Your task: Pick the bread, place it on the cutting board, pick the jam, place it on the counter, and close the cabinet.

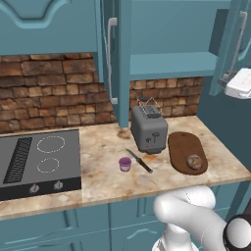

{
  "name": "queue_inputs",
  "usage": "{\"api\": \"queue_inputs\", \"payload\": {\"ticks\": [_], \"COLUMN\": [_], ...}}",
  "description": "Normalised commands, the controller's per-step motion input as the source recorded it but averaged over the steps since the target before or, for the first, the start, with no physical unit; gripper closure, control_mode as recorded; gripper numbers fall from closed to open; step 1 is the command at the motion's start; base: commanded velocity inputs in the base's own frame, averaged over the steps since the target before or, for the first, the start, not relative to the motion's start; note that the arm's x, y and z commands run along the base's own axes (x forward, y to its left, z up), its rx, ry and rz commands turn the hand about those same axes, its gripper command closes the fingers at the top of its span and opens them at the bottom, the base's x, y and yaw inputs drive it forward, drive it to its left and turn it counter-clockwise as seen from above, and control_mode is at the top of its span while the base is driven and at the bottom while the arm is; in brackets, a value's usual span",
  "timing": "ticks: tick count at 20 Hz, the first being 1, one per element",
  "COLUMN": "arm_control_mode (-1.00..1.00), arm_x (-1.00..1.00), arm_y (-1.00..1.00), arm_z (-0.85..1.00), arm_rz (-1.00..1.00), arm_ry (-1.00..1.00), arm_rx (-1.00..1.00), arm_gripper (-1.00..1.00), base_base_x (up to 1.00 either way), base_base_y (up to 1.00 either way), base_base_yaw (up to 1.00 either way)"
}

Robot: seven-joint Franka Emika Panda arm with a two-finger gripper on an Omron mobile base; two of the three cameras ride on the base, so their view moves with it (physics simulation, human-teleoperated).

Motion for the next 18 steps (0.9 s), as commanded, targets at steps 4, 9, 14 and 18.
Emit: {"api": "queue_inputs", "payload": {"ticks": [4,9,14,18], "arm_control_mode": [-1.0,-1.0,-1.0,-1.0], "arm_x": [0.39,0.39,0.42,0.44], "arm_y": [0.3,0.29,0.28,0.27], "arm_z": [0.05,0.04,0.02,0.03], "arm_rz": [-0.04,-0.04,-0.04,-0.04], "arm_ry": [-0.02,-0.02,-0.01,-0.01], "arm_rx": [0.0,0.0,0.0,0.0], "arm_gripper": [-1.0,-1.0,-1.0,-1.0], "base_base_x": [0.0,0.0,0.0,0.0], "base_base_y": [0.0,0.0,0.0,0.0], "base_base_yaw": [0.0,0.0,0.0,0.0]}}
